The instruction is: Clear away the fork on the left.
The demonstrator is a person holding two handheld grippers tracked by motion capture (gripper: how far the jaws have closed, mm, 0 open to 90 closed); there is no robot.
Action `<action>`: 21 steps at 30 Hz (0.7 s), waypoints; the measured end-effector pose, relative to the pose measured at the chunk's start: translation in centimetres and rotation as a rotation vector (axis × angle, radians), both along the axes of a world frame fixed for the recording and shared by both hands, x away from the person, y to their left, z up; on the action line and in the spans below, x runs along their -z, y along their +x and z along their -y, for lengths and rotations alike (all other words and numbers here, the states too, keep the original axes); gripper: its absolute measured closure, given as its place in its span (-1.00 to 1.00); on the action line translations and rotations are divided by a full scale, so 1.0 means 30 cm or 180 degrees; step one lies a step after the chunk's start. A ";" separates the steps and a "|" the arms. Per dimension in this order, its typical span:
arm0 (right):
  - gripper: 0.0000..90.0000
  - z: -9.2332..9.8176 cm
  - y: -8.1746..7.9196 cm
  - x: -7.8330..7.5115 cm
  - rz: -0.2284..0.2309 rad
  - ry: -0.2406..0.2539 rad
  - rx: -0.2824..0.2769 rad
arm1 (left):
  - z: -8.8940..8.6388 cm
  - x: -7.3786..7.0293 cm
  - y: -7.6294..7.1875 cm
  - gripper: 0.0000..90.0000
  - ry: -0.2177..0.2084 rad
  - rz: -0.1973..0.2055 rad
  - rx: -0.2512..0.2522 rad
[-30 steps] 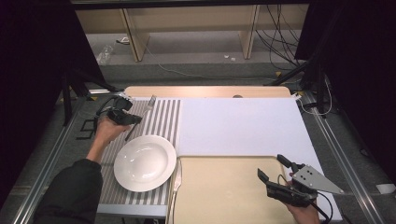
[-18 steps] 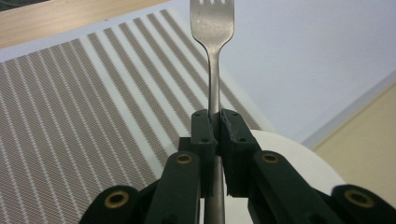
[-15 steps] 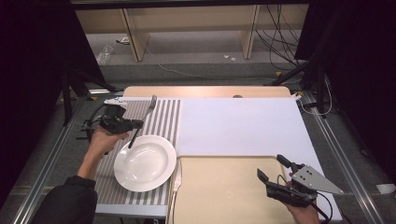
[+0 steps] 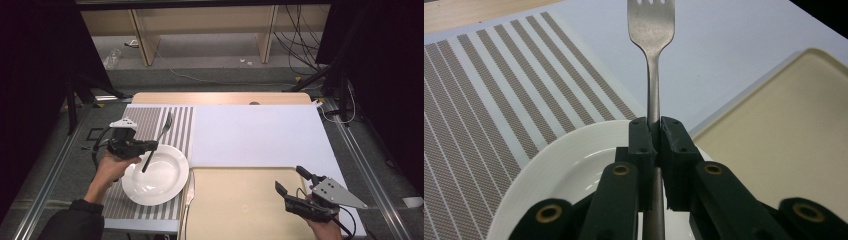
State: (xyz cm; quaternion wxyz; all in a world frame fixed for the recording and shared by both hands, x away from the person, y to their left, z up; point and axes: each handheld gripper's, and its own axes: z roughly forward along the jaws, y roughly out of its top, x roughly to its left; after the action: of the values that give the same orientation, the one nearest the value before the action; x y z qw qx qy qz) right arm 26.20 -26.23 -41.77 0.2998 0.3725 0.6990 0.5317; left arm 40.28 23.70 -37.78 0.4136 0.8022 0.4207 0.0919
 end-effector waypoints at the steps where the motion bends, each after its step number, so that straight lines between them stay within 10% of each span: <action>1: -0.55 0.001 -0.002 -0.001 -0.0014 -0.0026 0.0002 | 0.005 -0.002 -0.013 0.87 -0.0004 0.0001 0.0013; 12: -0.55 -0.004 -0.003 -0.003 0.0019 -0.0018 -0.0005 | 0.073 0.011 -0.115 0.87 -0.0351 -0.0144 0.0266; 21: -0.55 -0.003 -0.003 -0.003 0.0013 -0.0021 -0.0004 | 0.144 0.037 -0.168 0.87 -0.0314 -0.0236 0.0481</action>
State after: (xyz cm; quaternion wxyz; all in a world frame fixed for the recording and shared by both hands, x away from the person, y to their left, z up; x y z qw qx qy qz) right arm 26.10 -26.16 -41.69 0.3022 0.3700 0.7003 0.5304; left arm 35.23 19.38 -38.88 0.4425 0.8131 0.3780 0.0099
